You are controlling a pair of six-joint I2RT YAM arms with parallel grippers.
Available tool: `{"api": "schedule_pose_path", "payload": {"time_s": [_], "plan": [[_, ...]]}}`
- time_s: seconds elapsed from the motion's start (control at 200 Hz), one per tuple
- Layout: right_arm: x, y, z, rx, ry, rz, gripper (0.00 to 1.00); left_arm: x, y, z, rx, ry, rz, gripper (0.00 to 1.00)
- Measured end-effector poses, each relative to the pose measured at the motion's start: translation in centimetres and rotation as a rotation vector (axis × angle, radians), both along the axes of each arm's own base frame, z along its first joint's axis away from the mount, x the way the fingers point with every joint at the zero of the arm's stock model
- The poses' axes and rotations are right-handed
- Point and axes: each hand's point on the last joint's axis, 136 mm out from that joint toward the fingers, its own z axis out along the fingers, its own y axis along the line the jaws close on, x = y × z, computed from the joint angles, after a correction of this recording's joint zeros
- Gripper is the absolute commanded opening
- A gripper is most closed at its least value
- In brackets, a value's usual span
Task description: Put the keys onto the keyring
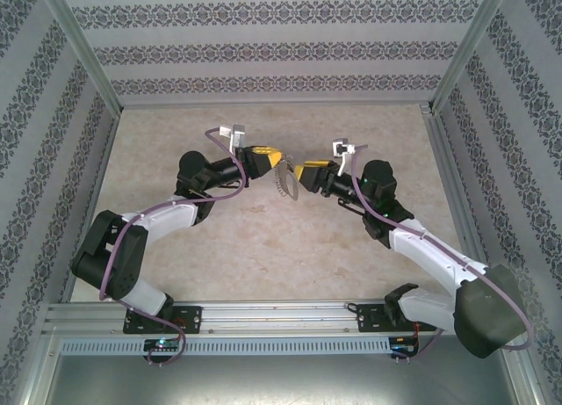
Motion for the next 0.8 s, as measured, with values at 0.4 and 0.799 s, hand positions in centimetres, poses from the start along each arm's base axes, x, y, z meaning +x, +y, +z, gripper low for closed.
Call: {"api": "schedule_pose_path", "payload": {"time_s": [0.4, 0.799], "plan": [[0.0, 1.1, 0.3, 0.005, -0.014, 0.033, 0.46, -0.5, -0.2, 0.0, 0.003, -0.003, -0.030, 0.00], [-0.6, 0.1, 3.5, 0.051, -0.075, 0.031, 0.41, -1.1, -0.3, 0.2, 0.002, -0.019, -0.061, 0.00]]}}
